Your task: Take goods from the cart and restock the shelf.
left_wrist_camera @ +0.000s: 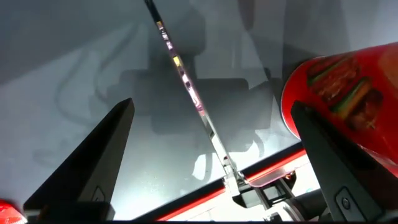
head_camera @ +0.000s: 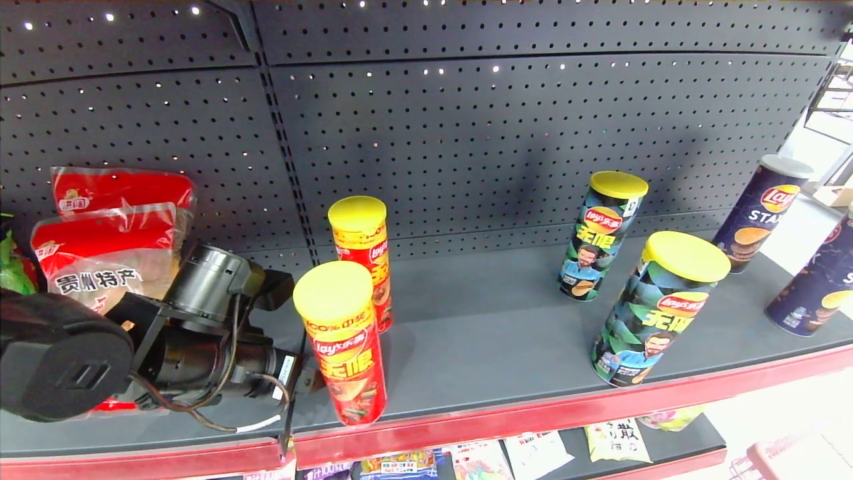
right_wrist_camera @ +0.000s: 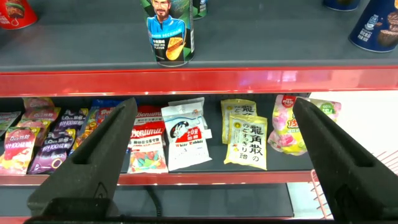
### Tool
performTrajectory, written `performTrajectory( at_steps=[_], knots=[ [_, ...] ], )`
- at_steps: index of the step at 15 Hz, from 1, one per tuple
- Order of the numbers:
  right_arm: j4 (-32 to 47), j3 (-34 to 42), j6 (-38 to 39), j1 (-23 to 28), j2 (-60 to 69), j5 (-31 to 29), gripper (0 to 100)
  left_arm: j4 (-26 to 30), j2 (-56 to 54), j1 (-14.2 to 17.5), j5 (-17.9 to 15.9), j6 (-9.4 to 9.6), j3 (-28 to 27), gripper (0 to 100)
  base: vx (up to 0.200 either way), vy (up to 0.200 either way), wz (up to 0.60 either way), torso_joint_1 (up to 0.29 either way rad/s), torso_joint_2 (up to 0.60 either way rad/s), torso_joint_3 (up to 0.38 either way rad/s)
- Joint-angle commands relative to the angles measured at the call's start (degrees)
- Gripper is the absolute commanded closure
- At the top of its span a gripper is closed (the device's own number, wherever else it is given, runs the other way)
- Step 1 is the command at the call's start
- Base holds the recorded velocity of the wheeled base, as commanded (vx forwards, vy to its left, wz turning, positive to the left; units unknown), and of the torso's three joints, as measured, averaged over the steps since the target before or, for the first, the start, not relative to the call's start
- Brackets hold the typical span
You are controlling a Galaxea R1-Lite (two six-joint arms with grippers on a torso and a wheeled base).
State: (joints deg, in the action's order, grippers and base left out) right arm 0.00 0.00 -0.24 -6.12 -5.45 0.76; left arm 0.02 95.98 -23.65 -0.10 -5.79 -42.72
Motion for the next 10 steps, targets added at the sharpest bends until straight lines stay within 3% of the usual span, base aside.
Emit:
performTrajectory(
  at_steps=[1, 10],
  knots=[
    [0.0, 0.0, 0.0, 0.0, -0.1, 0.0, 0, 0.0, 0.2, -0.3, 0.1, -0.01, -0.4, 0, 0.000, 0.000, 0.00, 0.000, 0.00, 0.000],
    [0.0, 0.0, -0.1, 0.0, -0.1, 0.0, 0, -0.1, 1.2, -0.9, 0.8, -0.10, -0.7, 0, 0.000, 0.000, 0.00, 0.000, 0.00, 0.000]
  ],
)
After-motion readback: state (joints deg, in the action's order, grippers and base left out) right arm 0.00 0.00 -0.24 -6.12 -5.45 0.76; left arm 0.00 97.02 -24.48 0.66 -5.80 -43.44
